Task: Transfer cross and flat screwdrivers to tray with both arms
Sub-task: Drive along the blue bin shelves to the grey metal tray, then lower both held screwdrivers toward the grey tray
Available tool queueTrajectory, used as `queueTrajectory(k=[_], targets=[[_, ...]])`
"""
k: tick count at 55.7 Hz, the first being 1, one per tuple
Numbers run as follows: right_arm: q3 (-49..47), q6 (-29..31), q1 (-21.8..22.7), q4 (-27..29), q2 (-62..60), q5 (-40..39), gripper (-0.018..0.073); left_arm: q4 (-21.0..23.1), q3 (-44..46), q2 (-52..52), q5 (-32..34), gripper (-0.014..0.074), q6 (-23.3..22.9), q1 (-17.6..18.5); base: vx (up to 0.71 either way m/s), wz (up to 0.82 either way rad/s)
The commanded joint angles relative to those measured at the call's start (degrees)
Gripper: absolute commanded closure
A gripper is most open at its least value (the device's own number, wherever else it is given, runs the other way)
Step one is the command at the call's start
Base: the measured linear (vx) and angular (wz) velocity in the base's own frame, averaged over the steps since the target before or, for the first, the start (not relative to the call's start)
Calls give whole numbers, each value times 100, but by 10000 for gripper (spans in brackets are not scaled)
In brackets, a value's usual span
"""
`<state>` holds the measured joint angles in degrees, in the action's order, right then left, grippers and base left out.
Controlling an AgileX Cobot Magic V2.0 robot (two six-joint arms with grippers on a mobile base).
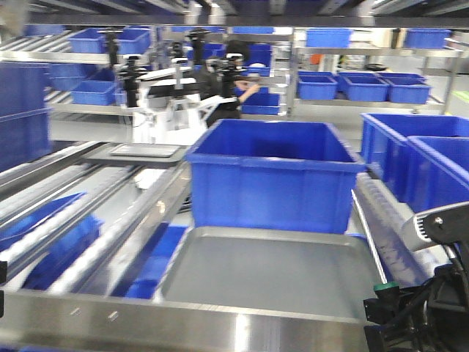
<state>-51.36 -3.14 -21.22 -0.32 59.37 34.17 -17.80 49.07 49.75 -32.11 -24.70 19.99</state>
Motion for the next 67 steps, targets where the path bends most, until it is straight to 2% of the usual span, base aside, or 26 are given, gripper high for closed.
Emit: queueTrajectory(k=[1, 23, 58, 67], targets=[[-176, 30, 18, -42, -100, -444, 567, -93, 178, -44, 484, 594, -53, 3, 29, -35], [-176, 30, 18, -42, -100, -444, 567, -93, 178, -44, 484, 594, -53, 3, 23, -25], [-176, 30, 18, -42, -100, -444, 567, -93, 178, -44, 498, 594, -47, 3, 8, -3], [-176, 30, 18, -42, -100, -444, 567, -93, 178, -44, 673, 594, -47, 3, 0, 0]])
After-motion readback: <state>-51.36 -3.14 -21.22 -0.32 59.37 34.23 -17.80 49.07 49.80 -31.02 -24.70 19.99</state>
